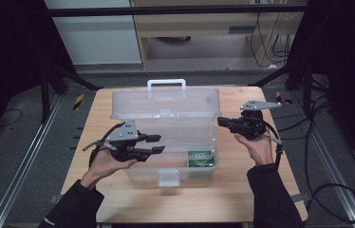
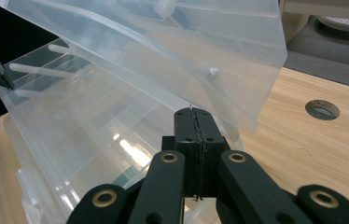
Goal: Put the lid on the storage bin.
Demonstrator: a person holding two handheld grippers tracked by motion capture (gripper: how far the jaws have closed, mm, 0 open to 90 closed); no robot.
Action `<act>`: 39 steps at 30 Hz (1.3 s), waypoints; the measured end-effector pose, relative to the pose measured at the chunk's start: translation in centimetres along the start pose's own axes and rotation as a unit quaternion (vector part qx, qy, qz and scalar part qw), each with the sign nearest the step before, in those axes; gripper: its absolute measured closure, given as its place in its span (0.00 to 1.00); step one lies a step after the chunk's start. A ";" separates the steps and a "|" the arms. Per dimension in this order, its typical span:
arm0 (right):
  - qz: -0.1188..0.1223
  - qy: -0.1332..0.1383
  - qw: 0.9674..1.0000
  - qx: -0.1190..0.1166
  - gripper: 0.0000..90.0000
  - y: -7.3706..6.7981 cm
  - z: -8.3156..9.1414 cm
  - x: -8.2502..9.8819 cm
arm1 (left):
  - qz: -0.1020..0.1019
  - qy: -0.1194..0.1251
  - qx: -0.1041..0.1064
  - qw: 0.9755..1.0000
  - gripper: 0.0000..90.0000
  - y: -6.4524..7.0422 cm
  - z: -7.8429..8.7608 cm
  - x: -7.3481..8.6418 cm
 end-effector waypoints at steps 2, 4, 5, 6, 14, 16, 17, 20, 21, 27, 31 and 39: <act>-0.001 0.000 1.000 0.000 1.00 0.0 0.1 0.1 | 0.007 0.004 -0.008 1.000 0.70 -0.2 0.3 0.1; -0.002 0.000 1.000 -0.002 1.00 0.0 0.1 0.2 | 0.012 0.008 -0.021 1.000 0.73 -0.4 0.6 0.2; -0.004 0.001 1.000 -0.002 1.00 0.0 0.1 0.2 | 0.015 0.008 -0.022 1.000 0.74 -0.4 0.8 0.3; -0.002 0.002 1.000 -0.002 1.00 0.0 0.1 0.2 | 0.016 0.010 -0.028 0.999 0.75 -0.5 1.0 0.4; -0.003 0.002 1.000 -0.007 1.00 -0.1 0.1 0.5 | 0.046 0.023 -0.059 0.997 0.86 -1.6 2.5 1.1; -0.004 0.001 1.000 -0.007 1.00 -0.1 0.2 0.6 | 0.050 0.025 -0.066 0.996 0.88 -1.8 2.8 1.3; -0.005 0.001 1.000 -0.009 1.00 -0.1 0.2 0.7 | 0.052 0.025 -0.069 0.996 0.90 -1.9 2.9 1.4; -0.004 0.001 1.000 -0.008 1.00 -0.1 0.2 0.8 | 0.059 0.027 -0.077 0.995 0.94 -2.2 3.2 1.7; -0.004 0.000 1.000 -0.008 1.00 -0.1 0.2 0.8 | 0.061 0.027 -0.081 0.994 0.96 -2.4 3.3 1.8; -0.004 -0.003 1.000 -0.011 1.00 -0.2 0.3 1.1 | 0.069 0.021 -0.094 0.993 0.99 -3.2 4.0 2.7; -0.003 -0.004 1.000 -0.011 1.00 -0.3 0.3 1.2 | 0.072 0.020 -0.110 0.991 1.00 -3.8 4.7 3.2; 0.000 -0.009 1.000 -0.011 1.00 -0.4 0.4 1.6 | 0.091 0.023 -0.136 0.986 1.00 -5.0 6.6 4.4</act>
Point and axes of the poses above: each handheld gripper's, and its own axes: z roughly backward along the jaws, x roughly out of its underside, y roughly to its right, the point moved 9 cm from there along -z, roughly forward along the jaws, and after that the axes turned 1 degree about -z, right-handed, at the moved point
